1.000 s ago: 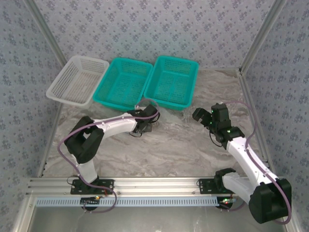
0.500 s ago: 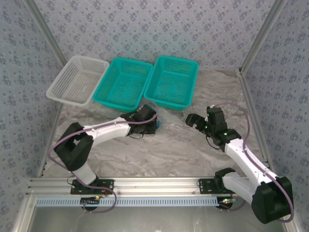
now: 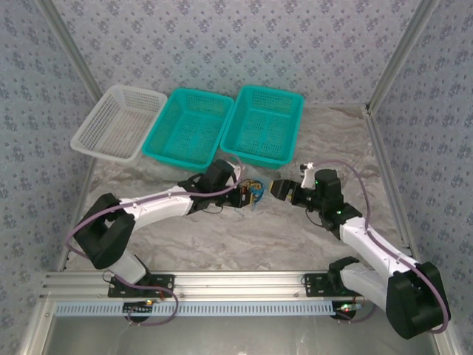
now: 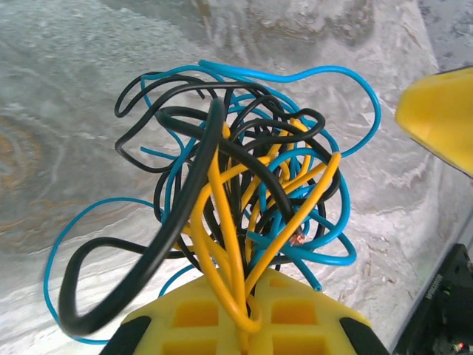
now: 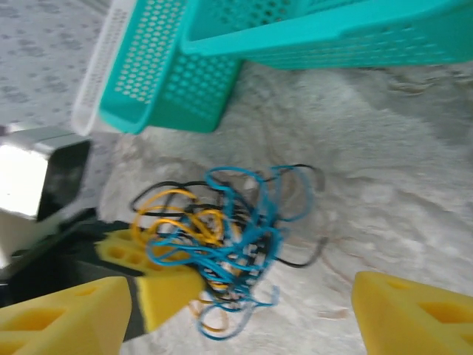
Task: Untangle the cables
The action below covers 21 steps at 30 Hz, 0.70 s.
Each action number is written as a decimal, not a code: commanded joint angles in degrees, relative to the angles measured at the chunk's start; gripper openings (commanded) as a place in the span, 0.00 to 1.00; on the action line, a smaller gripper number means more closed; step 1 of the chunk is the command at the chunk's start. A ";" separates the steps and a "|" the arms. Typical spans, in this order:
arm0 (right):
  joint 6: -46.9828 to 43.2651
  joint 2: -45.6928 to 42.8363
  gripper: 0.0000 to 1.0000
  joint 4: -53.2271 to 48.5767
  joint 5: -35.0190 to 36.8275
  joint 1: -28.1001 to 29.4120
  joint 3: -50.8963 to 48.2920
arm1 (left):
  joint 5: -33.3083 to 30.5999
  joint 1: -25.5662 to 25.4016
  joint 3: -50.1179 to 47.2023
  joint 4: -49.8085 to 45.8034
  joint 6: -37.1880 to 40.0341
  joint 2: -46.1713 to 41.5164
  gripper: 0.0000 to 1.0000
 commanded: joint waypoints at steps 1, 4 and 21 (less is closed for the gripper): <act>-3.75 1.14 0.74 2.35 -5.29 0.74 0.92 | 5.10 -0.44 -0.60 5.13 1.98 0.82 0.00; -7.34 2.36 0.65 1.09 -4.52 0.84 1.67 | 5.91 -0.46 -0.66 5.72 2.03 1.30 0.00; -13.43 9.98 0.34 -1.12 -3.60 0.76 8.43 | 5.54 -0.45 -0.96 5.79 2.03 1.63 0.00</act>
